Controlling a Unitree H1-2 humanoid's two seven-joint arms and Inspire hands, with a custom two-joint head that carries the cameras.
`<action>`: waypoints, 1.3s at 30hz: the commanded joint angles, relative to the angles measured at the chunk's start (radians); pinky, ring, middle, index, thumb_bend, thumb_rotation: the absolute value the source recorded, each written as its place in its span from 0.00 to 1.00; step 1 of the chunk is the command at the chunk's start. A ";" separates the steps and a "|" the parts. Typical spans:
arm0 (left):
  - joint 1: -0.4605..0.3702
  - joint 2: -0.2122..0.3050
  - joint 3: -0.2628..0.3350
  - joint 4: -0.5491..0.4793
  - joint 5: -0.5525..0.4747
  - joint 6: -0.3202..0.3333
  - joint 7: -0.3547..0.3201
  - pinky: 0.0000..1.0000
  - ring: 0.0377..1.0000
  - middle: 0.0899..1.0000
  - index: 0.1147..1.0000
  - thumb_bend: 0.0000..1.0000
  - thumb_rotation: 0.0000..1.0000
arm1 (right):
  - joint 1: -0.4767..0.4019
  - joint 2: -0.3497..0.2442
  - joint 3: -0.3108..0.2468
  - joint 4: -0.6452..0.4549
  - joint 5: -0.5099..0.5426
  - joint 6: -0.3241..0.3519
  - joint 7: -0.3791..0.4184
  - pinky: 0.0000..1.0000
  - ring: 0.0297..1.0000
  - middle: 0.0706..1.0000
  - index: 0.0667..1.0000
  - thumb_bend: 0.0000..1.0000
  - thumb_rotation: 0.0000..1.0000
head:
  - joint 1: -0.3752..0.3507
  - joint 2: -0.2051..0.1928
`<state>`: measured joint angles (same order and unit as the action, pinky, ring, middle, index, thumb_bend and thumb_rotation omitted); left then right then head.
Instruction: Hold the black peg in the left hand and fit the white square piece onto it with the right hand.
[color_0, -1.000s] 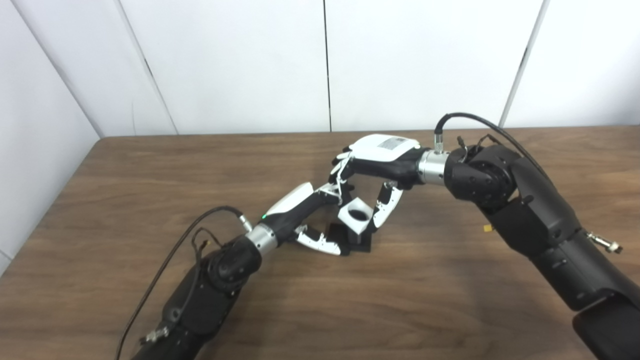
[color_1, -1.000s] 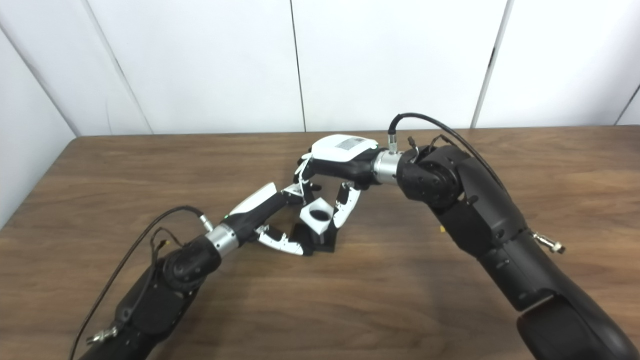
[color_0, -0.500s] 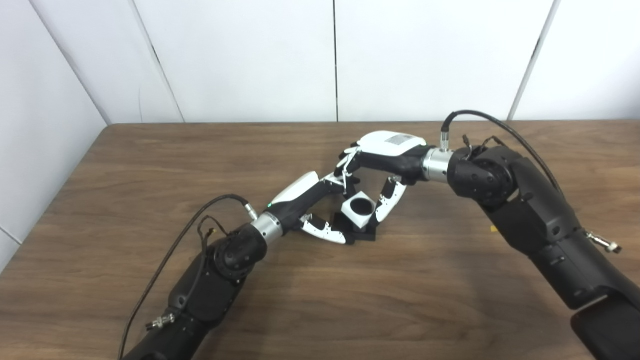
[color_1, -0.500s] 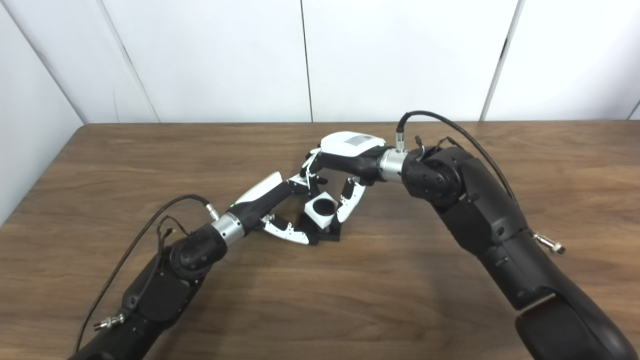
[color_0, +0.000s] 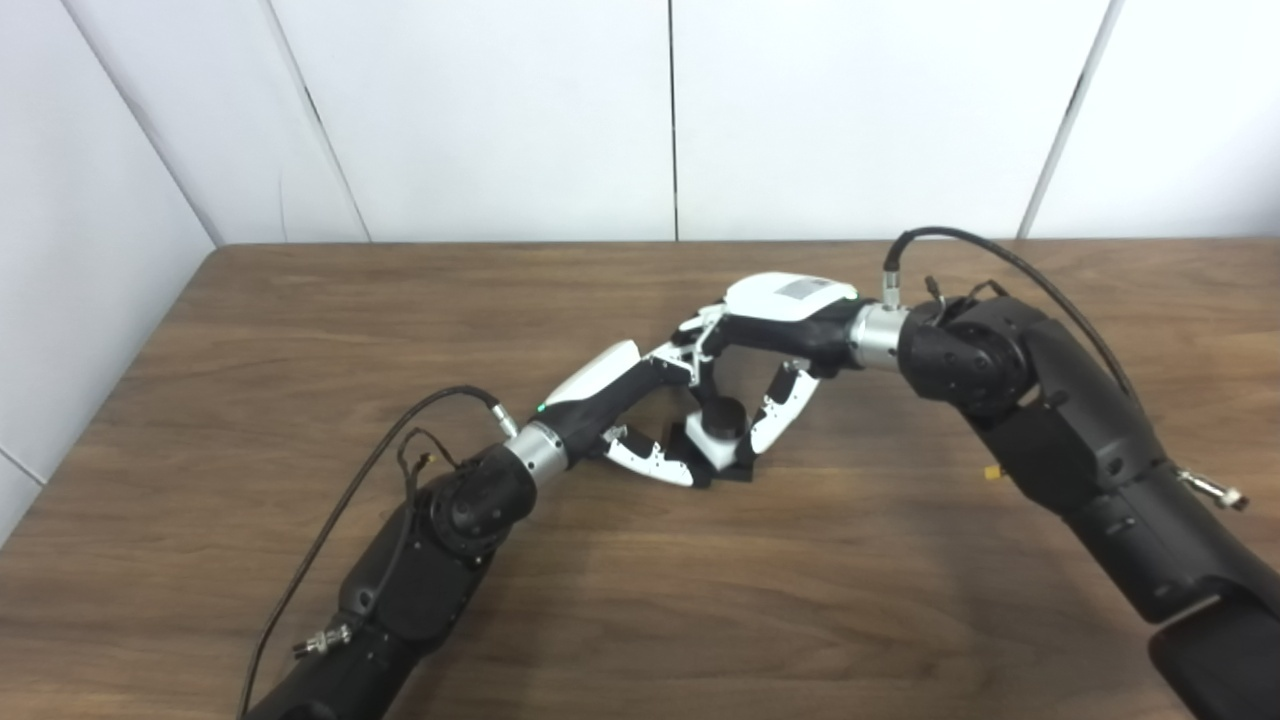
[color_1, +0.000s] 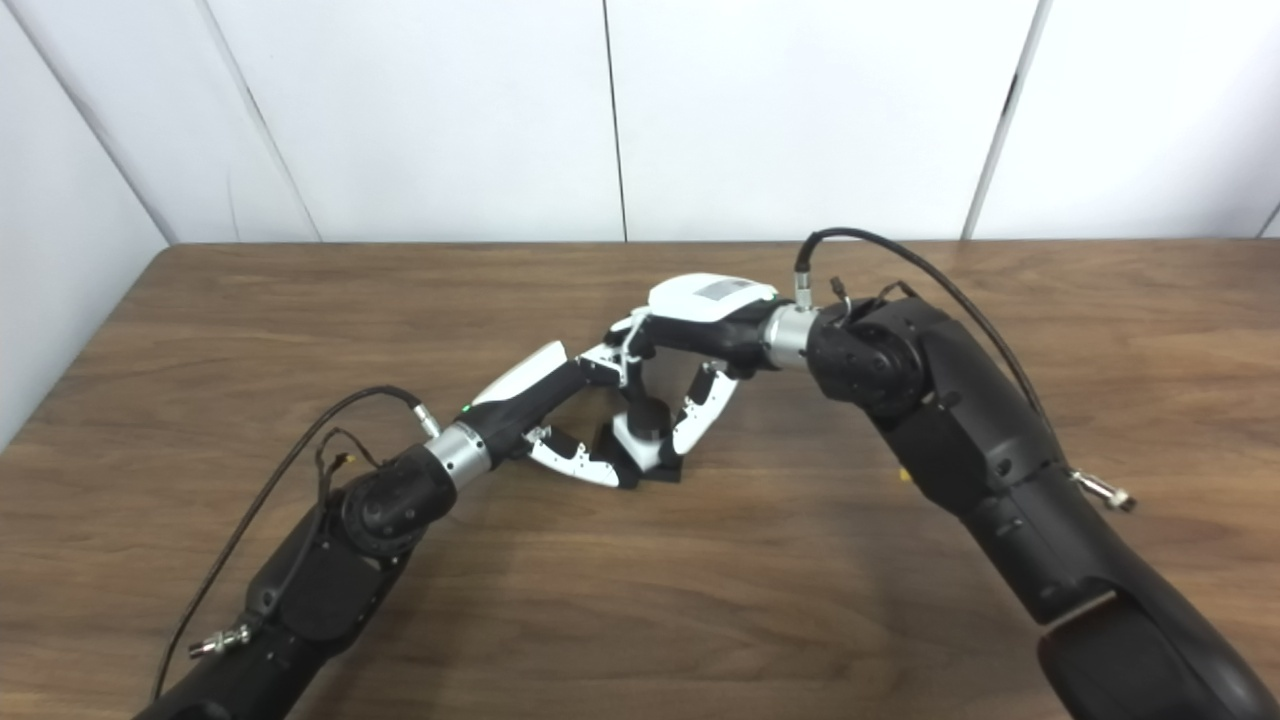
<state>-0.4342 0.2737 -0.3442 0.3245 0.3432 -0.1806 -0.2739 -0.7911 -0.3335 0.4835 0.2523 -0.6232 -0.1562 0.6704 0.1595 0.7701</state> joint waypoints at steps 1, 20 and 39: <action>0.010 0.013 -0.013 0.014 0.009 0.016 -0.035 0.95 1.00 0.94 0.42 0.52 0.08 | -0.043 -0.024 -0.030 -0.043 0.011 0.020 -0.005 0.98 0.97 0.97 1.00 0.99 0.38 | -0.002 0.001; 0.007 0.021 -0.012 0.037 0.008 -0.010 -0.031 0.95 1.00 0.94 0.43 0.52 0.08 | 0.137 -0.014 -0.255 -0.163 0.097 0.119 -0.217 0.71 0.88 0.88 0.87 0.80 0.27 | -0.033 -0.015; -0.004 0.033 -0.003 0.079 0.004 -0.059 -0.032 0.94 1.00 0.94 0.43 0.52 0.07 | 0.419 0.280 -0.474 -0.232 0.355 0.185 -0.580 0.70 0.78 0.77 0.71 0.66 0.18 | -0.088 -0.048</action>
<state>-0.4402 0.2824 -0.3361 0.3738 0.3303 -0.2551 -0.2750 -0.3540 -0.0692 0.0248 0.0627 -0.3034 0.0354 0.1218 0.0736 0.7225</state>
